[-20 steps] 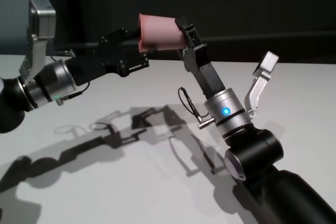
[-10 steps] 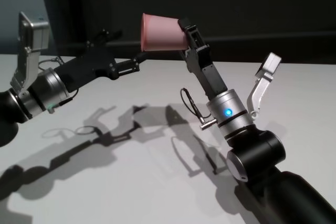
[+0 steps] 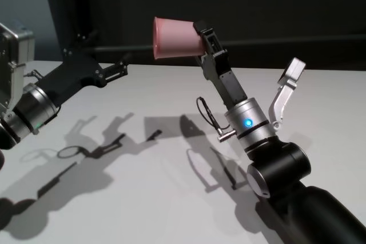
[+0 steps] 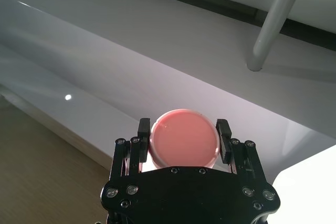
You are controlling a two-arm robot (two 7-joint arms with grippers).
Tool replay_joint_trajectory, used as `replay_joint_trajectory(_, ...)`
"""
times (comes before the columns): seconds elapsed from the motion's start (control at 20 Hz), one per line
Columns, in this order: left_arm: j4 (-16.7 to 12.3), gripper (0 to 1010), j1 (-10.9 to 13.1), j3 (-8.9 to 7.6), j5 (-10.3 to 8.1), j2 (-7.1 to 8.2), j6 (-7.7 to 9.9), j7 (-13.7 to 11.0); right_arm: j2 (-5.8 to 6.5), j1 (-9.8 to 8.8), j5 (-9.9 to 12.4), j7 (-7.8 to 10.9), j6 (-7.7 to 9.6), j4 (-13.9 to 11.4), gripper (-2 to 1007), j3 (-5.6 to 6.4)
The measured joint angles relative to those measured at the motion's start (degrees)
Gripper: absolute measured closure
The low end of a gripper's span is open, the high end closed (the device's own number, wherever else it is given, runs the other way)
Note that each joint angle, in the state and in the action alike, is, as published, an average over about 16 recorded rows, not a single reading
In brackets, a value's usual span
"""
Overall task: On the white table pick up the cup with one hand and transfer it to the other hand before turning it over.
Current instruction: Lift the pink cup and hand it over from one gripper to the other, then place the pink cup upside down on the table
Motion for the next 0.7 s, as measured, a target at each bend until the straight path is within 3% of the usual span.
replay_joint_trajectory(0.35,-5.8,9,6.2,-3.53,0.9,-0.21,5.38,8.8,0.31,0.17,0.2,-0.32,-0.39,0.2,268,-0.58)
replay_joint_trajectory(0.7,-9.3,9,10.6,-6.13,0.29,-1.79,11.56,14.7,0.53,0.15,0.2,-0.78,-0.7,0.1,268,-0.97)
